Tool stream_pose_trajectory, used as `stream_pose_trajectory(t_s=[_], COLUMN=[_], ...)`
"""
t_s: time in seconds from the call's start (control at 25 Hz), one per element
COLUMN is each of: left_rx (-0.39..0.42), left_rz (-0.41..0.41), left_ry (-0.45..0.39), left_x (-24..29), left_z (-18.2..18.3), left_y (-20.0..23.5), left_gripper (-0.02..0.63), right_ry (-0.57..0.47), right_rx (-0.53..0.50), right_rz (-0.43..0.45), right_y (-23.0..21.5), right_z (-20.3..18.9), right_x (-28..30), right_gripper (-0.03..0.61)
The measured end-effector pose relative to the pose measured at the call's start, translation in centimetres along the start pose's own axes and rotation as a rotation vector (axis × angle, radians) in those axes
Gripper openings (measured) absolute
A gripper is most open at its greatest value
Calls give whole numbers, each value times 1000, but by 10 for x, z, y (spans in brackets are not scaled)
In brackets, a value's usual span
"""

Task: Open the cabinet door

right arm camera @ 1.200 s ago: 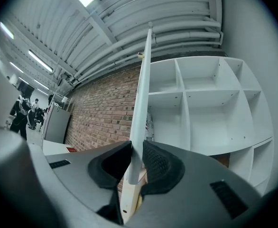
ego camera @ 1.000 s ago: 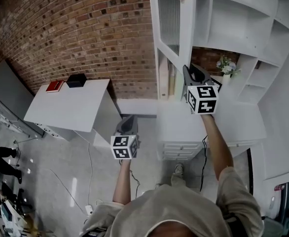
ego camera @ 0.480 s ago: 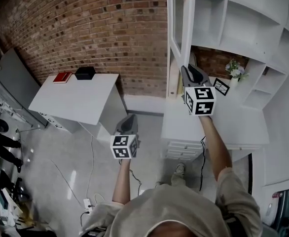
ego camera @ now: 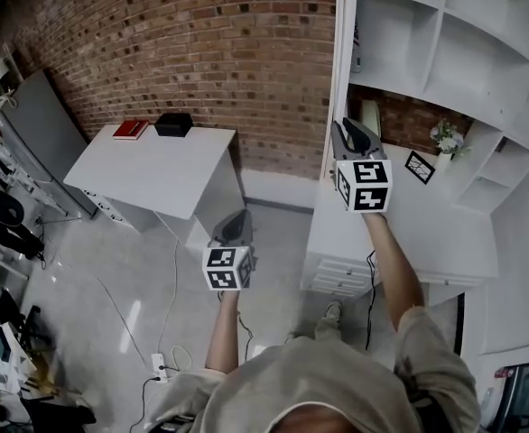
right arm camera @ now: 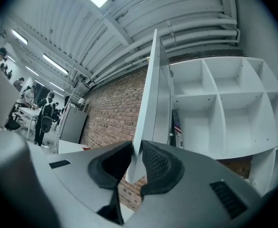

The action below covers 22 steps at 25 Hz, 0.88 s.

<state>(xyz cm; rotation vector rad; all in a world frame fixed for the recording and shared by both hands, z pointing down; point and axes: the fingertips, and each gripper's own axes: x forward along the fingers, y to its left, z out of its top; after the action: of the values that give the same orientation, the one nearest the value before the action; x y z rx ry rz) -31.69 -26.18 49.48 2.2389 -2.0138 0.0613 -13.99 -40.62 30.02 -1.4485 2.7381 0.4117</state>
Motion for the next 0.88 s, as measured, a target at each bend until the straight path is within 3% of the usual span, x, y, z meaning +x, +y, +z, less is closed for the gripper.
stream_pose_trajectory(t_s=[0.4, 0.64, 0.88], left_rx=[-13, -3, 14], left_rz=[27, -27, -118], left_ry=[-2, -7, 8], left_x=[-15, -4, 17], left_z=[-2, 4, 0], left_y=[25, 7, -27], left_gripper=[26, 26, 26], right_ry=[-7, -16, 16], right_rx=[1, -11, -4], right_rz=[8, -17, -103], right_y=[25, 20, -20], right_z=[5, 1, -23], right_x=[11, -9, -47], right_gripper=[81, 35, 19])
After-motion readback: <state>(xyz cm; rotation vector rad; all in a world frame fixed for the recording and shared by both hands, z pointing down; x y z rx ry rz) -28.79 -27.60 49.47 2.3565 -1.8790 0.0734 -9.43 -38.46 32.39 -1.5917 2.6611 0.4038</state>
